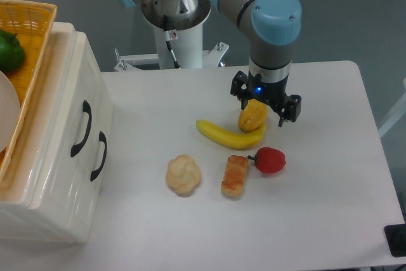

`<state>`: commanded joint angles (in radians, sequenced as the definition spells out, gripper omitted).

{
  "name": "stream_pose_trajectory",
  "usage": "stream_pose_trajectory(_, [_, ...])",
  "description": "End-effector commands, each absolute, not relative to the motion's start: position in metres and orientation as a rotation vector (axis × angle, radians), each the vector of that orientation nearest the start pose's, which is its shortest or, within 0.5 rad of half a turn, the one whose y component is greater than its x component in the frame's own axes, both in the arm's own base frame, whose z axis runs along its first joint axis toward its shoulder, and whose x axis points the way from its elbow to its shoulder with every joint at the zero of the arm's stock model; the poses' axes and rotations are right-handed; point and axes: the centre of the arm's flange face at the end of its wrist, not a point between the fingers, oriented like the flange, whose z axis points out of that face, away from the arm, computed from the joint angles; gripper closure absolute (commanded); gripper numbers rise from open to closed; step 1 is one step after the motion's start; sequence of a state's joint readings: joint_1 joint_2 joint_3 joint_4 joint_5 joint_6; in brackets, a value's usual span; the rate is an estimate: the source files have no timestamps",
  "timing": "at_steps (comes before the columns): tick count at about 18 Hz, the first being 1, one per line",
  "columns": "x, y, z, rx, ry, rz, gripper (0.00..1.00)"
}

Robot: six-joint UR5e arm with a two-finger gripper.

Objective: Slide open the top white drawer
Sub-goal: 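Lift the gripper off the fruit and move it toward the cabinet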

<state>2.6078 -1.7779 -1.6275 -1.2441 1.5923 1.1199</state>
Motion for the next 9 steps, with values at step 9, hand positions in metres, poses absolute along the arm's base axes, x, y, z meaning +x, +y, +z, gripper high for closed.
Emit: stream_pose_trajectory(9, [-0.416,0.414,0.386,-3.115,-0.064,0.089,0.00])
